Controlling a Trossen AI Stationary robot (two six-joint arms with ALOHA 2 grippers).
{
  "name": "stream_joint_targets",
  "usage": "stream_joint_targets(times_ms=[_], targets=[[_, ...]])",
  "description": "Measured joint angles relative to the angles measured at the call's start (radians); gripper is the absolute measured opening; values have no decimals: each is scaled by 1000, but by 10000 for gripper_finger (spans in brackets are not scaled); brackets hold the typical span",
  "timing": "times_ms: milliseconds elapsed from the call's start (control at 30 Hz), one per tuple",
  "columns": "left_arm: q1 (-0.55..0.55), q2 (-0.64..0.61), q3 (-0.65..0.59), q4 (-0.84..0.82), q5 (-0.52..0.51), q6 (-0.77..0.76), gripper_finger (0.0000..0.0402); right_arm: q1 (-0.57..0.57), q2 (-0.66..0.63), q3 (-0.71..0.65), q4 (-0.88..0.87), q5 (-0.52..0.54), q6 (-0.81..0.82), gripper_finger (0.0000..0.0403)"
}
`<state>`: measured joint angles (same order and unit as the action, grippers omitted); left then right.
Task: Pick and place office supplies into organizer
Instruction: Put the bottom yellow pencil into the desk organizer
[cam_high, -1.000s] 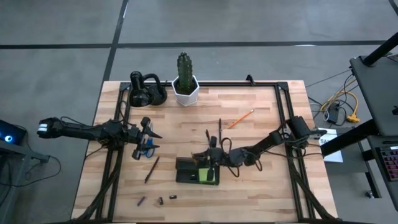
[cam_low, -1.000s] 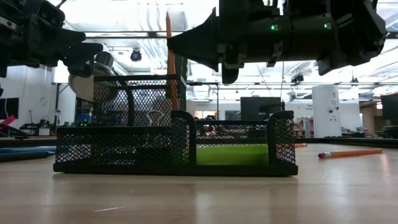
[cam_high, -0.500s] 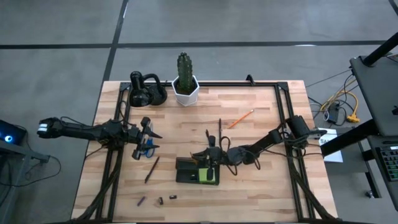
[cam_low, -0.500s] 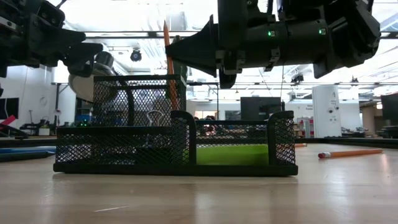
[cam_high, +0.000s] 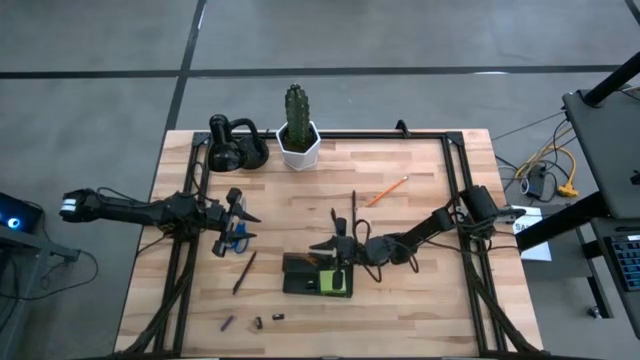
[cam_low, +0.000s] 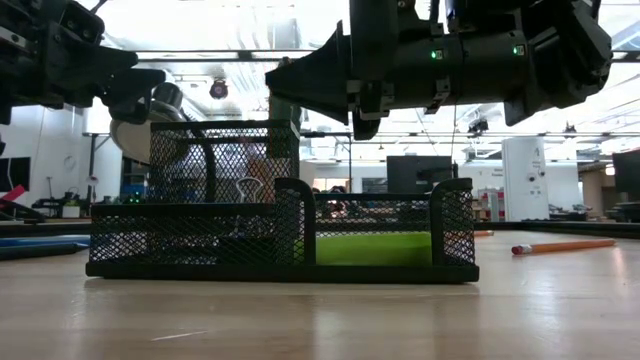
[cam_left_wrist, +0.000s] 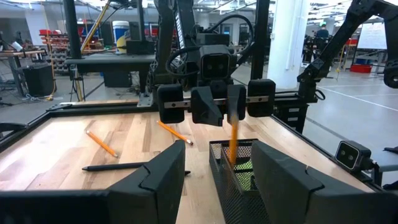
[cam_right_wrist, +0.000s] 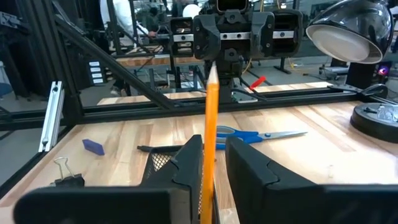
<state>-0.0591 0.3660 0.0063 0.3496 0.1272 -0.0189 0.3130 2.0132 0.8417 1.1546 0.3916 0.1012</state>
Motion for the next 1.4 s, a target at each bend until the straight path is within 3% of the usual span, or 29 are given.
stream_joint_targets(times_ms=[300, 633, 967, 1167, 1400], targets=[[0, 0, 0, 0, 0, 0, 170, 14, -39, 12, 10, 0, -92, 77], [0, 0, 0, 0, 0, 0, 170, 84, -179, 13, -74, 1, -277, 69], [0, 0, 0, 0, 0, 0, 170, 133, -413, 13, -562, 77, -245, 76], [0, 1, 0, 14, 0, 0, 170, 134, -565, 13, -954, 107, -109, 68], [0, -1, 0, 13, 0, 0, 170, 134, -708, 13, -1259, 106, -24, 66]])
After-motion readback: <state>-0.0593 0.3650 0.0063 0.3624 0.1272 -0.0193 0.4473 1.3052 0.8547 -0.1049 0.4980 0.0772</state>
